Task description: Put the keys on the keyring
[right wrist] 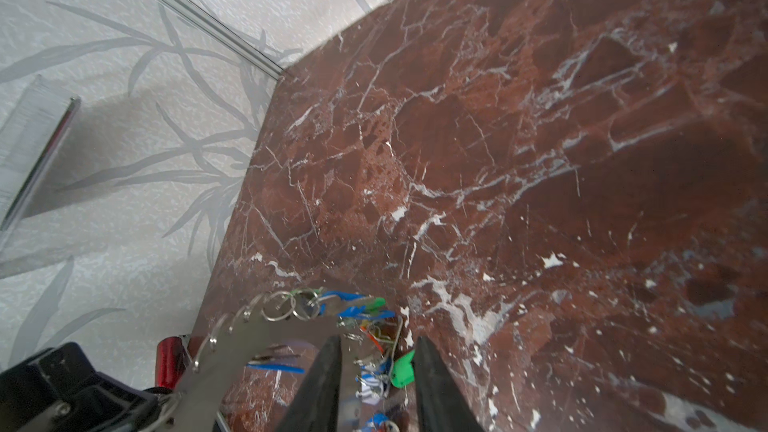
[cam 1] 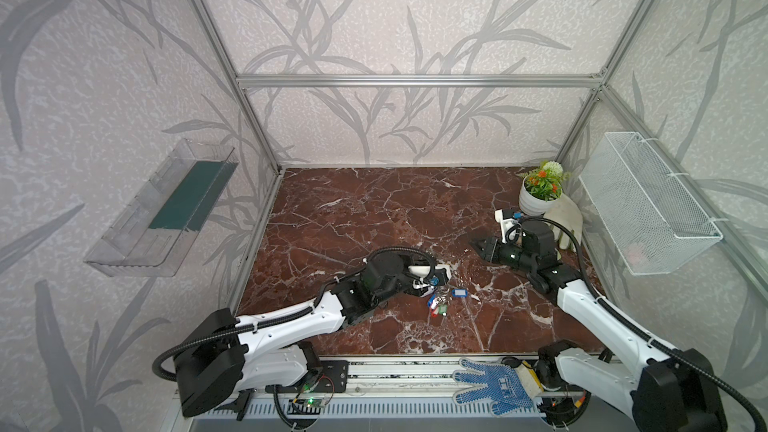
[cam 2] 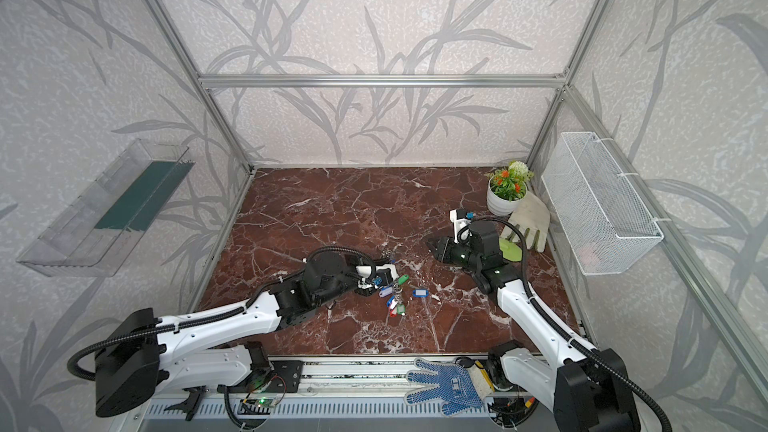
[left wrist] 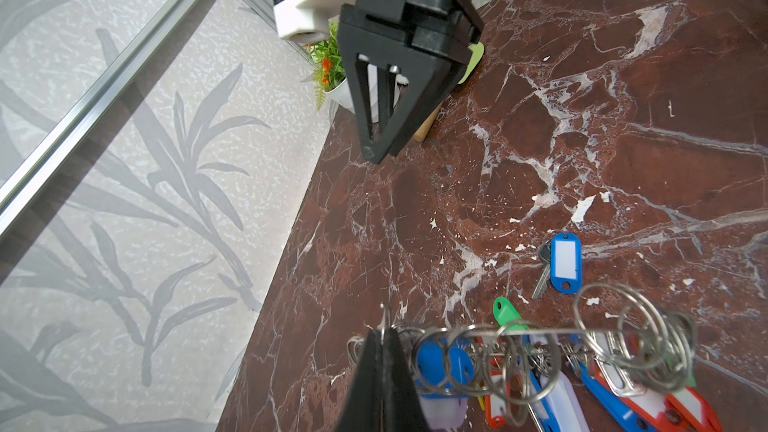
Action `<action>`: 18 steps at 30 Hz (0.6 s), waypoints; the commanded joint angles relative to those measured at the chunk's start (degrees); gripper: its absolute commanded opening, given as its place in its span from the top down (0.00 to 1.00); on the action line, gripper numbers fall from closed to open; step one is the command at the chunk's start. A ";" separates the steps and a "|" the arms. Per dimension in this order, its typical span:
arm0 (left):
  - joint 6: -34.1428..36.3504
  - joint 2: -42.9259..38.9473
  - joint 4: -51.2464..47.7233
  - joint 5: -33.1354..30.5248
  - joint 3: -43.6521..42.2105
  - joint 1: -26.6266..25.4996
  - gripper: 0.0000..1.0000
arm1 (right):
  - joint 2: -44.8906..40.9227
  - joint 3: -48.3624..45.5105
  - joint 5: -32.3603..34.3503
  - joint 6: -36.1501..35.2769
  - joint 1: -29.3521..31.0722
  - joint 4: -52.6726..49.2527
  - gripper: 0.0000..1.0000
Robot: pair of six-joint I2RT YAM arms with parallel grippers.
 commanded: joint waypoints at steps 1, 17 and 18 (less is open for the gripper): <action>-3.32 -5.47 -0.92 -2.34 0.41 -0.08 1.00 | -1.93 -0.07 1.07 -1.40 0.67 -7.91 0.69; -12.31 -24.90 -14.22 -2.83 -5.36 -0.18 1.00 | 8.71 0.71 15.74 -5.38 13.99 -17.68 0.73; -12.39 -24.91 -14.07 -2.37 -5.47 -0.17 1.00 | 9.70 0.93 15.56 -5.63 14.07 -17.62 0.73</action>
